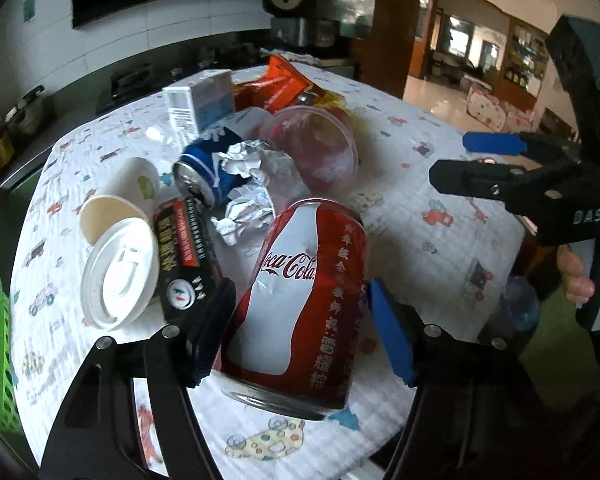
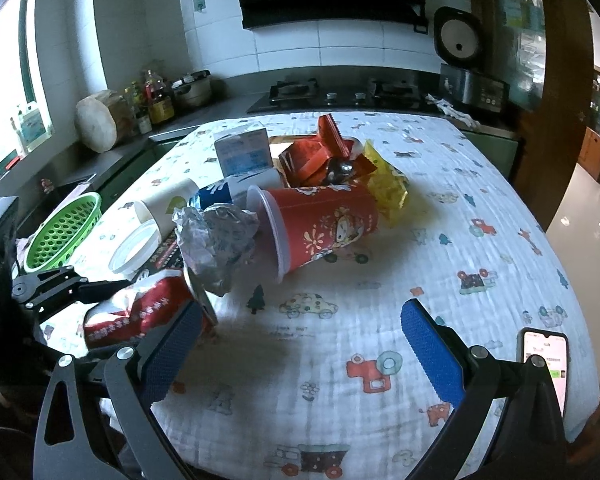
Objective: Collect trash
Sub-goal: 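Reach the left gripper to the red Coca-Cola can and grasp it, then carry the can into the green basket with the left gripper while the right gripper grasps crumpled foil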
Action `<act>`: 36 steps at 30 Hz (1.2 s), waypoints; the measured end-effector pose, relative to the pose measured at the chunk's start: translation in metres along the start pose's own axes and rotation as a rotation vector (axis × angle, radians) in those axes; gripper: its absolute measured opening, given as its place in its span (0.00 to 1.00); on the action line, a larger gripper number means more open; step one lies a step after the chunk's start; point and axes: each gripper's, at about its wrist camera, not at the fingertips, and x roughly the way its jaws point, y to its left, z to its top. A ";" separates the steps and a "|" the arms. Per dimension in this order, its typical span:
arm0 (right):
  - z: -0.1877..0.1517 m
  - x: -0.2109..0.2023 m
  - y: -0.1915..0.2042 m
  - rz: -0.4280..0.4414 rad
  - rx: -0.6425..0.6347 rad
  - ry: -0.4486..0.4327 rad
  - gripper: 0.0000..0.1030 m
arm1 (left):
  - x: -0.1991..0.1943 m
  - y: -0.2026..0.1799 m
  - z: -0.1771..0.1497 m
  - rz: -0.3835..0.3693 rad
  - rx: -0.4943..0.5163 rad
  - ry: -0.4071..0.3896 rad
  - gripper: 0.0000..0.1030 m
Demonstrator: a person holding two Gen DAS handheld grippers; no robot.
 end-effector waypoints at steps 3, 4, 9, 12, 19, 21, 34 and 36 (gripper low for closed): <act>0.001 0.000 0.003 0.014 -0.002 -0.001 0.94 | -0.015 0.006 -0.005 0.012 -0.022 -0.029 0.64; 0.002 0.001 0.004 0.021 -0.001 -0.001 0.94 | -0.019 0.008 -0.006 0.016 -0.032 -0.037 0.64; 0.004 0.011 0.016 0.070 -0.010 0.018 0.94 | -0.046 0.026 -0.012 0.042 -0.096 -0.085 0.63; 0.007 0.020 0.025 0.100 -0.017 0.028 0.93 | -0.062 0.039 -0.012 0.078 -0.129 -0.121 0.63; 0.018 0.051 0.050 0.141 -0.049 0.063 0.91 | -0.101 0.082 -0.009 0.182 -0.208 -0.199 0.62; 0.021 0.061 0.054 0.146 -0.050 0.076 0.87 | -0.111 0.097 -0.009 0.222 -0.228 -0.218 0.62; 0.027 0.113 0.077 0.115 -0.116 0.173 0.80 | -0.147 0.172 -0.018 0.396 -0.337 -0.252 0.62; 0.026 0.120 0.083 0.088 -0.145 0.184 0.76 | -0.152 0.188 -0.021 0.428 -0.365 -0.252 0.62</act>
